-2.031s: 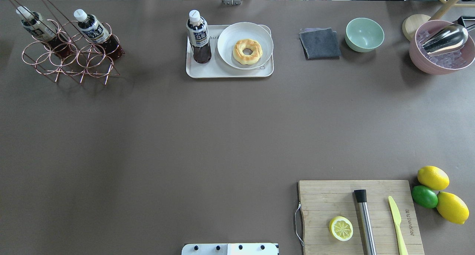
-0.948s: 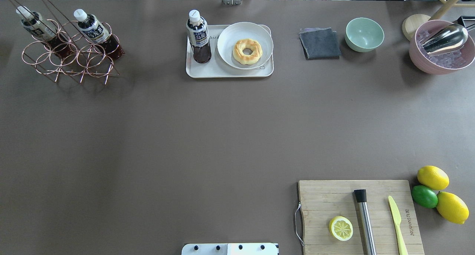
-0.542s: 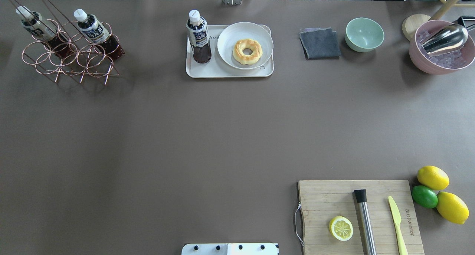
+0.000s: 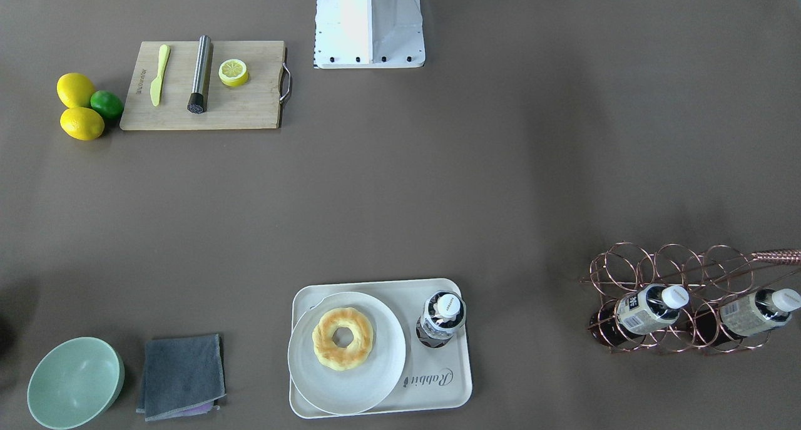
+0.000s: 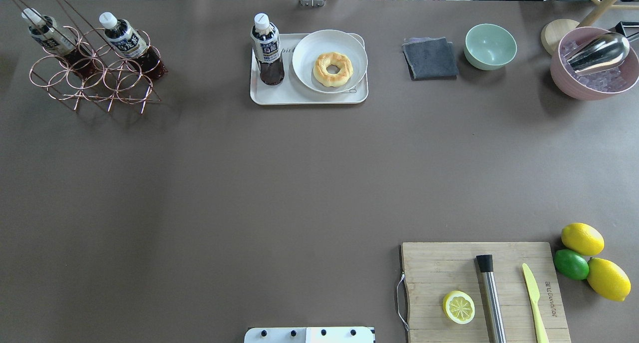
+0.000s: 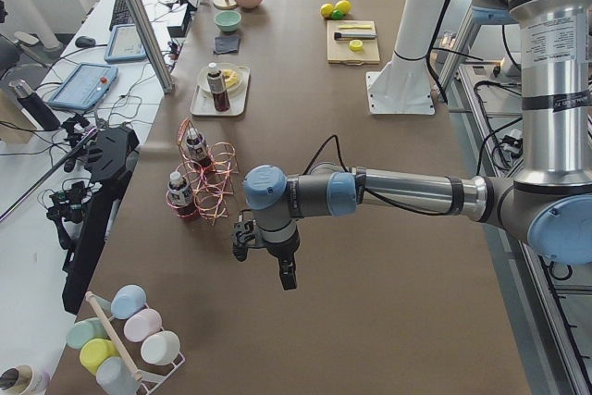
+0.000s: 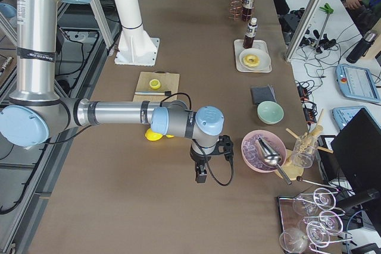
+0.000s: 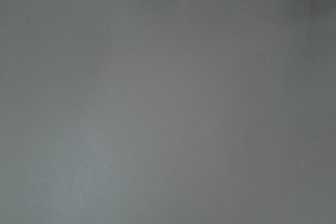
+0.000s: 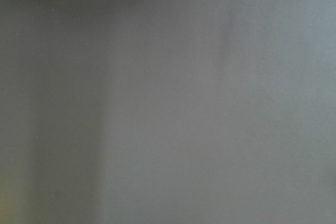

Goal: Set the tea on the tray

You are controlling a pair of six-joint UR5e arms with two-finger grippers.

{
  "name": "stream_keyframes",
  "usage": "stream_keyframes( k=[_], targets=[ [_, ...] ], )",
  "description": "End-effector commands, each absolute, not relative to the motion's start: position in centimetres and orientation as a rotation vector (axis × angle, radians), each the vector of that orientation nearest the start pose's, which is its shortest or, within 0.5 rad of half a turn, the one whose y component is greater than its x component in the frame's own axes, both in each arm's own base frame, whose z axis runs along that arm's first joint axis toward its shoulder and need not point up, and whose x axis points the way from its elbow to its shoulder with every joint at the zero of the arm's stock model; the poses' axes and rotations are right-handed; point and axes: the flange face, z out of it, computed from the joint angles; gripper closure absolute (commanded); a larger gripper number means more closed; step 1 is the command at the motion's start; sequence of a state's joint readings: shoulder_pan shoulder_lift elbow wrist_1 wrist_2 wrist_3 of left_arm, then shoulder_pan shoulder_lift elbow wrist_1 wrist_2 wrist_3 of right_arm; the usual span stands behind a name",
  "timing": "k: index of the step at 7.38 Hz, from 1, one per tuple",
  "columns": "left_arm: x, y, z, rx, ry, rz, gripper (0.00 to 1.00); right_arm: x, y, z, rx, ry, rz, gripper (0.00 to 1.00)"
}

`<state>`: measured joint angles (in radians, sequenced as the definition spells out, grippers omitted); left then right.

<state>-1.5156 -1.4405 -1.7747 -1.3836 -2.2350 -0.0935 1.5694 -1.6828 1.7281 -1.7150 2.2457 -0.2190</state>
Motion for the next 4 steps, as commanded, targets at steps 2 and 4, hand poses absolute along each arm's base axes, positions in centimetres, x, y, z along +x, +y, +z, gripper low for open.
stream_keyframes(
  k=[2,4],
  targets=[
    [-4.82,-42.94,64.42,-0.158,0.655,-0.073,0.02,6.84,-43.83,65.24,0.0,-0.68,-0.191,0.0],
    [-4.8,-42.95,64.33,-0.157,0.657,-0.074,0.02,6.69,-43.9,65.29,0.01,-0.68,-0.197,0.0]
  ],
)
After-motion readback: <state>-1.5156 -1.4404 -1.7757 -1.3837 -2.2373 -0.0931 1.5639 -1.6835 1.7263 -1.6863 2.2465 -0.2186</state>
